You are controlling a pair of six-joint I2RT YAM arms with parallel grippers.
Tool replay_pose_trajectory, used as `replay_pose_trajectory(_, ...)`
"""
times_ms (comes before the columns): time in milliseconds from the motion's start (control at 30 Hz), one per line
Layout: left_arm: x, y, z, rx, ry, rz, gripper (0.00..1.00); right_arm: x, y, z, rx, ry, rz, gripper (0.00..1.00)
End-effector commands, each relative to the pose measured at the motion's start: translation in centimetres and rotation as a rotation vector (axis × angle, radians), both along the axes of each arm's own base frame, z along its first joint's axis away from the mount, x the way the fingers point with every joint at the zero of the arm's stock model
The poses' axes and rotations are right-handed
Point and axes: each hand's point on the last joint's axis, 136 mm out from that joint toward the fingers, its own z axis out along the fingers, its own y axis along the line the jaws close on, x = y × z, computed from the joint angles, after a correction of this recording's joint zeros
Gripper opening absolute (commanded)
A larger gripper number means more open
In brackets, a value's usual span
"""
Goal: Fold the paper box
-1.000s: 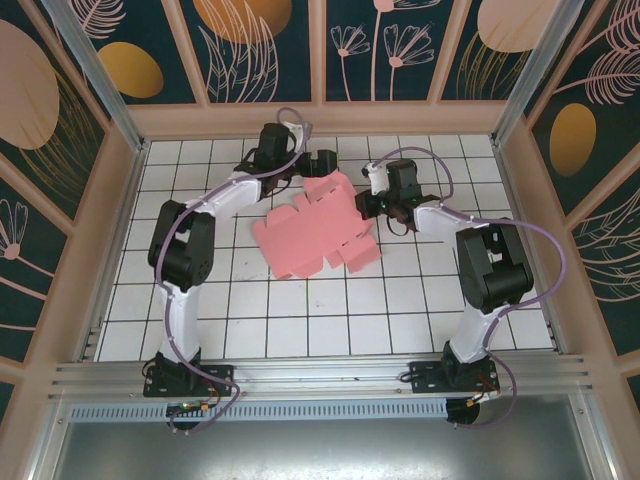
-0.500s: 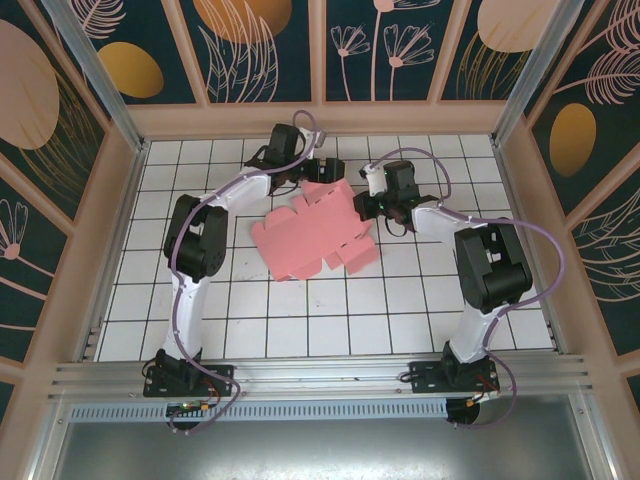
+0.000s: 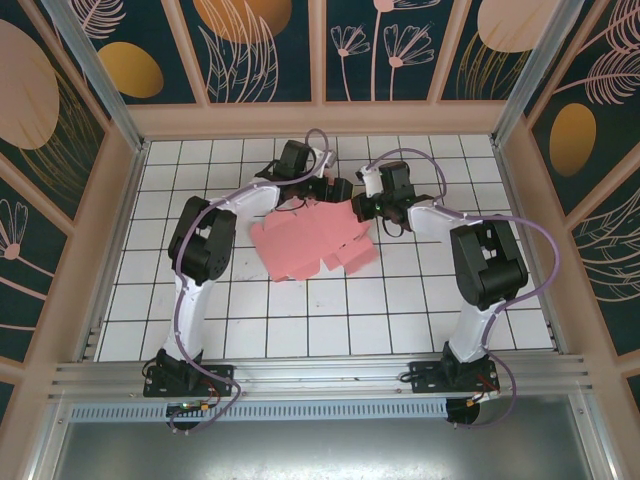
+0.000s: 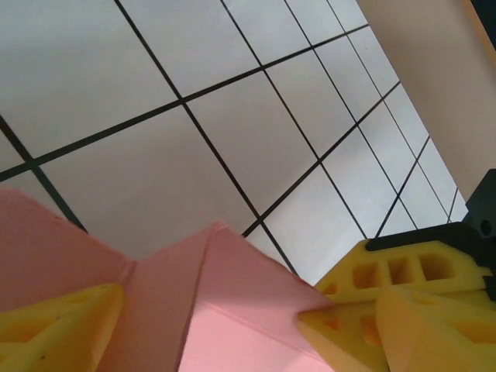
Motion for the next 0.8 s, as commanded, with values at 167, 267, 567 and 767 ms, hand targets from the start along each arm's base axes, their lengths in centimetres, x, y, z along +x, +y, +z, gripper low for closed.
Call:
replay_pose_trajectory(167,1.7,1.7,5.8,0.032,-0.170,0.117,0.84,0.0,0.0,0.7,-0.016,-0.020,-0.004,0.00)
replay_pose_trajectory(267,2.4,1.8,5.9,0.065,-0.165,0.128,0.83,-0.2,-0.2,0.7,-0.022,-0.020,-0.009,0.00)
replay_pose_trajectory(567,1.7,1.0,4.0,0.050,-0.063,0.101,0.73,-0.5,0.2,0.9,-0.009,-0.024,-0.001,0.00)
replay_pose_trajectory(767,2.3,1.7,3.0,0.102,-0.072,0.130,0.82,-0.8,1.3,0.6,-0.010,-0.023,0.033,0.00)
